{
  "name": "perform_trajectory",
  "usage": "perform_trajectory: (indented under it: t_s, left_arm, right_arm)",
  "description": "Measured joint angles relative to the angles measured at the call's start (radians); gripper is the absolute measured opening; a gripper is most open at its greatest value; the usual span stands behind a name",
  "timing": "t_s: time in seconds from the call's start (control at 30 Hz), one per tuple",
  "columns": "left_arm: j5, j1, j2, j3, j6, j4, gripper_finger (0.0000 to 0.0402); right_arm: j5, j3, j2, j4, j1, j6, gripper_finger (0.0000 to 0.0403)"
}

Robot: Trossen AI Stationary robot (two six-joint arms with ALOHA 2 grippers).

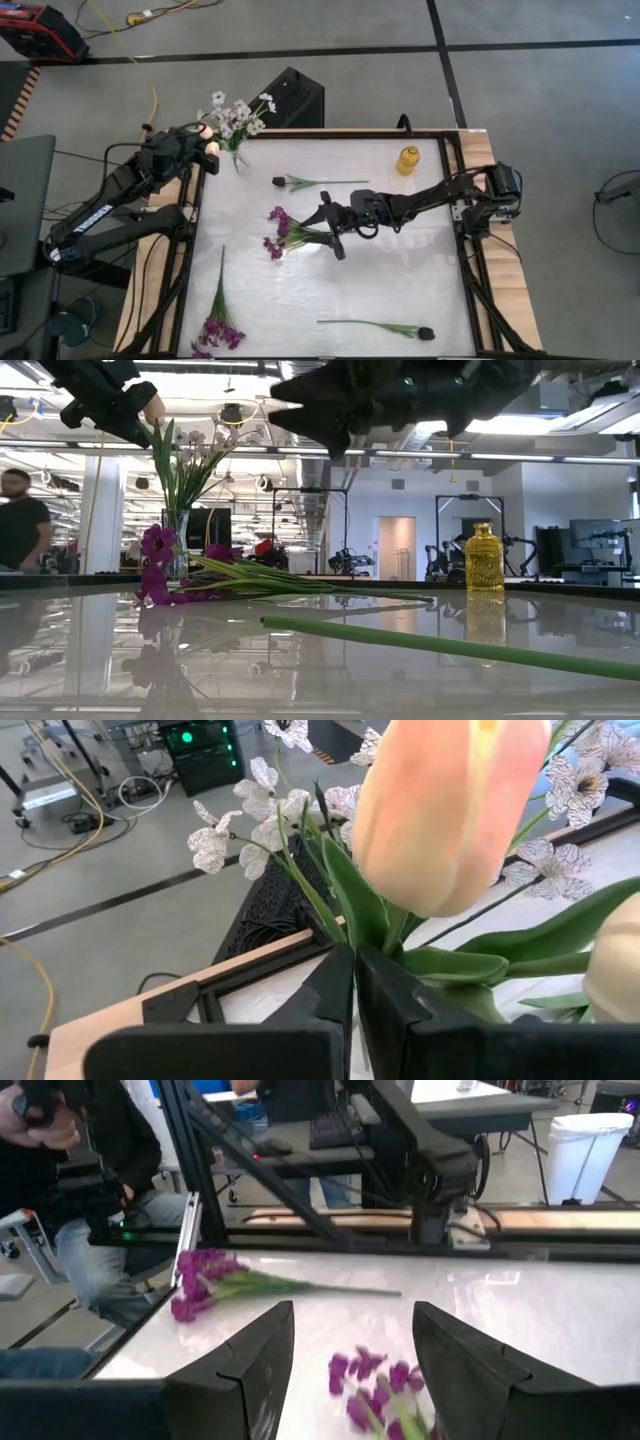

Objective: Sort flowers into vase by color
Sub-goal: Put the white tulip into the transparent vase, then put the top purple flowers into the yellow vase

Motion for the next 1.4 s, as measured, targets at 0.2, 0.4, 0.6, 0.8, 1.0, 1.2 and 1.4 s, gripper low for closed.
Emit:
perform_trajectory:
  t_s: [0.2, 0.4, 0.6, 0.8, 1.0, 1.2, 1.4]
  left_arm:
    - [0.021, 0.0, 0.0, 0.0, -0.005, 0.024, 0.0]
    - [0.044, 0.0, -0.001, 0.042, -0.01, -0.01, 0.0]
    - [0.049, 0.0, -0.011, 0.127, -0.006, -0.083, 0.0]
    - [0.203, 0.0, -0.038, 0.192, 0.04, -0.119, 0.0]
    - [0.495, -0.001, -0.098, 0.217, 0.075, -0.166, 0.0]
    - [0.65, -0.001, -0.168, 0.114, 0.038, -0.185, 0.0]
    - [0.652, -0.001, -0.189, -0.056, 0.039, -0.173, 0.0]
  right_arm:
    - [0.009, 0.16, 0.018, -0.137, -0.041, -0.065, 0.023]
    - [0.022, 0.35, 0.162, -0.167, -0.098, -0.129, 0.023]
    - [0.023, 0.526, 0.302, -0.23, -0.148, -0.132, 0.023]
    - [-0.006, 0.643, 0.376, -0.288, -0.153, -0.138, 0.023]
    - [-0.004, 0.675, 0.363, -0.439, -0.142, -0.168, 0.023]
    - [-0.004, 0.677, 0.314, -0.724, -0.121, -0.178, 0.023]
    - [-0.003, 0.677, 0.246, -1.08, -0.096, -0.169, 0.023]
